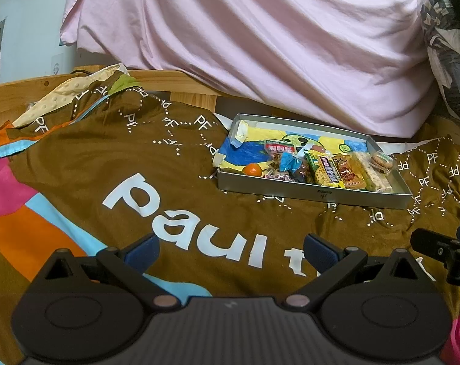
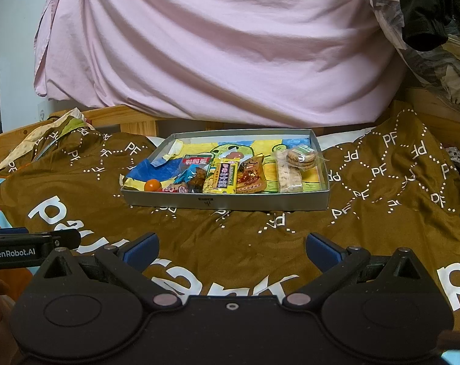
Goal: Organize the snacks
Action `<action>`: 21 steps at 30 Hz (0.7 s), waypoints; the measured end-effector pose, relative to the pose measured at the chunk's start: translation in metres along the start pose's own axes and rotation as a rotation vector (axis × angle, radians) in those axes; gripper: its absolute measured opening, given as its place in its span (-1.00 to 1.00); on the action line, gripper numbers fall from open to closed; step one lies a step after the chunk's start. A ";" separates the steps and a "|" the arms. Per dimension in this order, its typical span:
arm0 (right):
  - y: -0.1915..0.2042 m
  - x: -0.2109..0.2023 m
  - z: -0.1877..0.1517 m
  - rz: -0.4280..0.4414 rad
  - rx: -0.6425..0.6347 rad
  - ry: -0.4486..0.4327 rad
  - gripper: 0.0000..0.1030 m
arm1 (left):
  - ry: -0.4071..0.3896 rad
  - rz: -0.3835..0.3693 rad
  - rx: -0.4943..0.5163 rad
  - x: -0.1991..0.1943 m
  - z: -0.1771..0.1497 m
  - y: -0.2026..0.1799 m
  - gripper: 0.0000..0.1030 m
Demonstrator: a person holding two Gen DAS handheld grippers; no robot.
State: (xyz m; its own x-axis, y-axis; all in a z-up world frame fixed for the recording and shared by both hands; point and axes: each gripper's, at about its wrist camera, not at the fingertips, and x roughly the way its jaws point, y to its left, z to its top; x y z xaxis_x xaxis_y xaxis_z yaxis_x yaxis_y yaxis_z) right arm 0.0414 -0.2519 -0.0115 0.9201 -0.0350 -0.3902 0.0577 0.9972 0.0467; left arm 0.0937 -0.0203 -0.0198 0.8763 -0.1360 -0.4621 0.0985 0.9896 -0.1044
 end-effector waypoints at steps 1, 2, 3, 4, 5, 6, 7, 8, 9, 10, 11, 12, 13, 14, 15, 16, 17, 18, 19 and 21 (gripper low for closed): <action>0.000 0.000 0.000 0.000 0.000 0.000 0.99 | 0.000 0.001 0.000 0.000 0.000 0.000 0.99; 0.000 0.000 0.001 -0.001 0.000 0.000 0.99 | 0.000 0.000 0.000 0.000 0.000 0.000 0.99; 0.000 0.000 0.001 0.000 0.000 0.000 0.99 | 0.000 0.000 -0.001 0.000 0.000 0.000 0.99; 0.000 0.000 0.000 0.000 0.000 0.001 0.99 | 0.001 -0.001 0.000 0.000 0.000 0.000 0.99; 0.000 0.000 0.001 0.000 0.000 0.000 0.99 | 0.001 -0.001 0.000 0.000 -0.001 -0.001 0.99; 0.000 0.000 0.000 -0.001 0.000 0.000 0.99 | 0.002 -0.001 0.001 0.000 -0.001 -0.001 0.99; 0.000 0.000 0.000 -0.001 0.000 0.001 0.99 | 0.003 0.001 0.002 0.000 -0.001 -0.001 0.99; 0.000 0.000 0.001 0.000 0.000 0.001 0.99 | 0.009 0.010 0.004 0.000 -0.001 -0.001 0.99; 0.001 0.000 -0.001 0.000 -0.002 0.002 0.99 | 0.019 0.022 0.005 0.001 0.000 -0.002 0.99; 0.001 0.000 -0.001 0.000 -0.002 0.002 0.99 | 0.026 0.029 0.008 0.002 -0.001 -0.002 0.99; 0.001 0.000 -0.001 0.000 -0.003 0.003 0.99 | 0.028 0.029 0.012 0.002 0.000 -0.002 0.99; 0.001 0.000 -0.002 0.000 -0.003 0.005 0.99 | 0.025 0.031 0.015 0.002 -0.001 -0.002 0.99; 0.001 0.000 -0.002 0.000 -0.004 0.006 0.99 | 0.023 0.034 0.017 0.001 0.000 -0.002 0.99; 0.001 0.001 -0.002 0.002 -0.005 0.007 0.99 | 0.023 0.036 0.016 0.001 0.000 -0.002 0.99; 0.001 0.001 -0.002 0.002 -0.005 0.007 0.99 | 0.022 0.035 0.013 0.001 0.000 -0.002 0.99; 0.001 0.001 -0.003 0.002 -0.006 0.008 0.99 | 0.022 0.034 0.008 0.001 0.000 -0.001 0.99; 0.001 0.001 -0.003 0.002 -0.006 0.009 0.99 | 0.023 0.032 0.003 0.001 0.001 0.000 0.99; 0.001 0.001 -0.003 0.003 -0.006 0.010 0.99 | 0.021 0.032 -0.004 0.001 0.001 0.001 0.99; 0.000 0.002 -0.002 0.003 -0.007 0.012 0.99 | 0.017 0.034 -0.009 0.000 0.001 0.002 0.99; 0.000 0.002 -0.002 0.004 -0.009 0.013 0.99 | 0.010 0.045 -0.012 -0.001 0.002 0.003 0.99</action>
State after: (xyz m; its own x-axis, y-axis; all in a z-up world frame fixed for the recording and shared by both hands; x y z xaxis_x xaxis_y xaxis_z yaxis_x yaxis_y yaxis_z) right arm 0.0428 -0.2518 -0.0138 0.9154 -0.0299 -0.4015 0.0503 0.9979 0.0404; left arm 0.0942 -0.0172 -0.0181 0.8749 -0.0914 -0.4756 0.0529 0.9942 -0.0938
